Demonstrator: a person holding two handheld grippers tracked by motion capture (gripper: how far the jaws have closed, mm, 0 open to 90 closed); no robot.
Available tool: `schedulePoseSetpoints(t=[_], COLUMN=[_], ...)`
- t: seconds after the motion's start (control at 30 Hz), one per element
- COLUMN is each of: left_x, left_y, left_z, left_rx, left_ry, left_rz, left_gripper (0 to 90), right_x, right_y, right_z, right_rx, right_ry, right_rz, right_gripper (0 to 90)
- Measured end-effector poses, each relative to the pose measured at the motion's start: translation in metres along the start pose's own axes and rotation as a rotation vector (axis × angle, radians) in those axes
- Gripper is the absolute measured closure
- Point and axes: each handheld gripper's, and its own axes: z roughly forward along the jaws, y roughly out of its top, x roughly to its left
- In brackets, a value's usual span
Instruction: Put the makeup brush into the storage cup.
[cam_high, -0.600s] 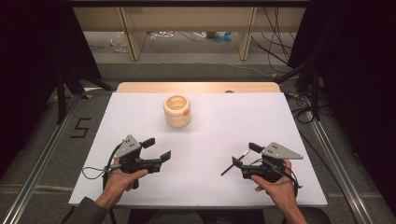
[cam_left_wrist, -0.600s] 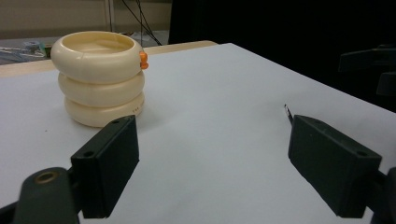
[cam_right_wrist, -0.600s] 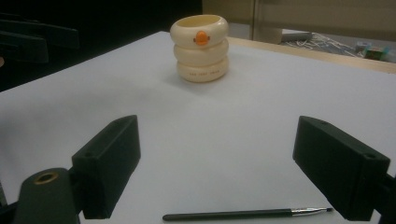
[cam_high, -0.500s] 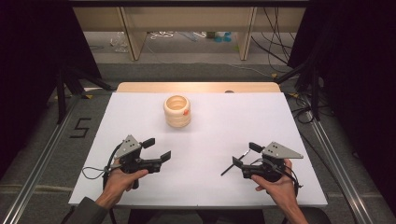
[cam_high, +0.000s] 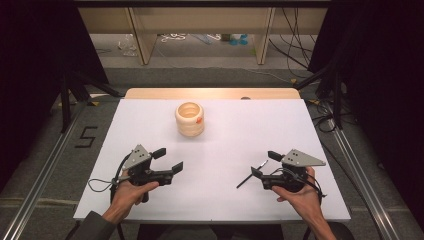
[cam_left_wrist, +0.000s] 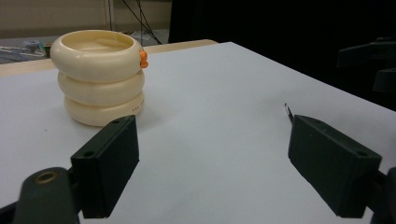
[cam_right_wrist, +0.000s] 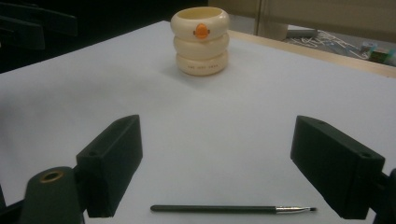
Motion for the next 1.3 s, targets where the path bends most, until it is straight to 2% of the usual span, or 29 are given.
schedulePoseSetpoints(t=[0.07,0.1,0.13,0.17,0.27,0.37,0.4,0.47,0.53,0.63,0.73,0.8,0.87,0.9,0.97,1.03,1.1,1.13,1.3], left_x=[0.000,0.000,0.000,0.000,0.000,0.000,0.000,0.001,0.001,0.001,0.001,0.000,0.000,0.001,0.002,0.002,0.002,0.001,0.001], left_y=[0.000,0.000,0.000,0.000,0.000,0.000,0.000,0.000,0.000,0.000,0.000,0.000,0.000,0.000,0.000,0.000,0.000,0.000,0.000], left_z=[0.000,0.000,0.000,0.000,0.000,0.000,0.000,0.000,0.000,0.000,0.001,0.001,0.002,0.002,0.002,0.002,0.002,0.002,0.003], left_rx=[-0.001,-0.001,-0.001,0.000,0.000,0.001,0.000,0.008,0.008,0.007,0.008,0.010,0.014,0.014,0.015,0.016,0.016,0.016,0.017], left_ry=[0.000,0.000,0.001,0.001,0.001,0.005,0.003,0.003,0.004,0.003,0.004,0.006,0.005,-0.001,0.002,0.001,0.001,0.001,0.001], left_rz=[0.001,-0.001,-0.001,-0.001,0.000,-0.013,-0.013,0.002,0.000,0.002,-0.002,-0.015,-0.012,0.005,0.003,0.005,0.004,0.002,-0.002], left_gripper=[15.9,15.9,15.9,15.9,16.0,16.0,16.0,16.0,16.0,16.0,16.0,16.0,16.0,16.0,16.0,16.0,16.0,16.0,16.0], right_x=[-0.002,-0.003,-0.005,-0.005,-0.008,-0.010,-0.012,-0.014,-0.017,-0.019,-0.023,-0.026,-0.027,-0.028,-0.029,-0.029,-0.031,-0.030,-0.033], right_y=[0.001,0.002,0.003,0.003,0.007,0.011,0.013,0.014,0.016,0.019,0.023,0.025,0.026,0.026,0.026,0.026,0.026,0.026,0.024], right_z=[0.001,0.002,0.004,0.004,0.006,0.009,0.012,0.013,0.016,0.018,0.021,0.022,0.024,0.027,0.032,0.034,0.037,0.038,0.047], right_rx=[0.009,0.022,0.048,0.048,0.085,0.120,0.147,0.157,0.181,0.233,0.277,0.311,0.342,0.357,0.384,0.399,0.418,0.442,0.515], right_ry=[0.003,0.027,0.035,0.035,0.041,0.073,0.083,0.089,0.099,0.102,0.102,0.119,0.124,0.127,0.137,0.137,0.136,0.141,0.160], right_rz=[-0.016,-0.022,-0.043,-0.043,-0.097,-0.120,-0.154,-0.160,-0.171,-0.189,-0.233,-0.258,-0.278,-0.302,-0.340,-0.340,-0.367,-0.355,-0.405], right_gripper=[18.4,18.7,18.8,18.8,18.4,17.7,17.0,17.0,17.0,17.4,19.4,20.7,22.3,23.4,25.5,25.8,26.1,26.8,28.3])
